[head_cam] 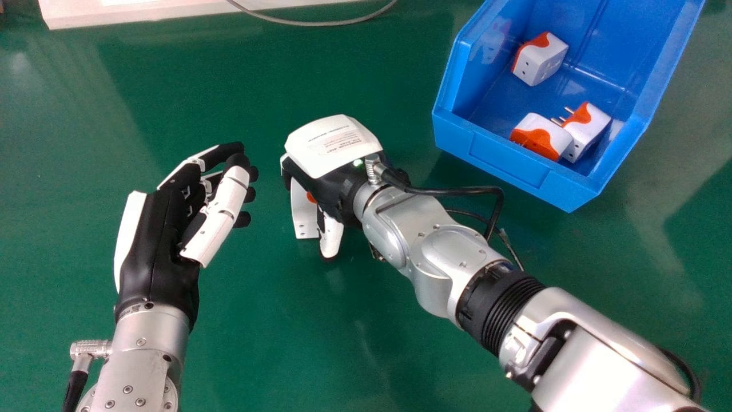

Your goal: Pick all objects and put in blue box

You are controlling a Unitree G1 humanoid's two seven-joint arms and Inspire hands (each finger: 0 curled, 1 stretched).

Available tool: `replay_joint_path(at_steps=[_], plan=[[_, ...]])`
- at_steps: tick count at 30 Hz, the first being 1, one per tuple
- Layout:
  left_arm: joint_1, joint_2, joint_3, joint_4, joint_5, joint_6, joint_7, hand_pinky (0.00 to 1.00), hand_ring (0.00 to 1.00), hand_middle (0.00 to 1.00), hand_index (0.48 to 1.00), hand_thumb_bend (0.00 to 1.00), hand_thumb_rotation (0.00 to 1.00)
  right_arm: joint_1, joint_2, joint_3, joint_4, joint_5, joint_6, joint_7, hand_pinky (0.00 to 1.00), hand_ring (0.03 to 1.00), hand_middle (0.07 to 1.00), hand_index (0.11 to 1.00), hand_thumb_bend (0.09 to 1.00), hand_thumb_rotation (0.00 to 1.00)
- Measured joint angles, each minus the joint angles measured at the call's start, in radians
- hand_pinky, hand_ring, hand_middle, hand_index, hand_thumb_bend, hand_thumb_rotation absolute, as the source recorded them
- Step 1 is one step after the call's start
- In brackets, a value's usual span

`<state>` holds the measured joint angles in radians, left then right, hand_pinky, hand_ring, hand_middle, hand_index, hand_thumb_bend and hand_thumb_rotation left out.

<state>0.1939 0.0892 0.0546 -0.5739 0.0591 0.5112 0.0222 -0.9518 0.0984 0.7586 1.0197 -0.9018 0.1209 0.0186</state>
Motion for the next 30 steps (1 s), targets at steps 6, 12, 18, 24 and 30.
replay_joint_path(at_steps=[6,12,18,24,30], plan=[[0.003,-0.002,-0.001,0.0,0.0,-0.007,0.0,0.67,0.73,0.73,0.775,0.32,0.6,0.0,0.004,0.0,0.002,0.0,-0.001,-0.004,0.66,0.812,0.829,0.726,0.687,0.0],[0.012,-0.004,-0.01,0.0,0.001,-0.01,0.003,0.67,0.73,0.73,0.775,0.32,0.6,-0.013,0.016,0.0,0.023,0.003,-0.004,-0.007,0.65,0.812,0.829,0.729,0.667,0.0],[0.015,-0.005,-0.012,0.0,0.001,-0.015,0.006,0.67,0.73,0.72,0.776,0.32,0.6,-0.023,0.021,-0.001,0.057,0.005,-0.024,-0.035,0.6,0.77,0.795,0.668,0.664,0.0],[0.017,-0.016,-0.025,-0.004,0.01,-0.015,0.011,0.67,0.73,0.72,0.776,0.32,0.6,-0.027,0.022,-0.014,0.081,0.024,-0.064,-0.089,0.5,0.615,0.66,0.575,0.594,0.01],[0.024,-0.022,-0.031,-0.02,0.017,-0.015,0.013,0.67,0.73,0.72,0.776,0.32,0.6,-0.027,0.012,-0.02,0.085,0.035,-0.131,-0.167,0.41,0.496,0.551,0.516,0.549,0.01]])
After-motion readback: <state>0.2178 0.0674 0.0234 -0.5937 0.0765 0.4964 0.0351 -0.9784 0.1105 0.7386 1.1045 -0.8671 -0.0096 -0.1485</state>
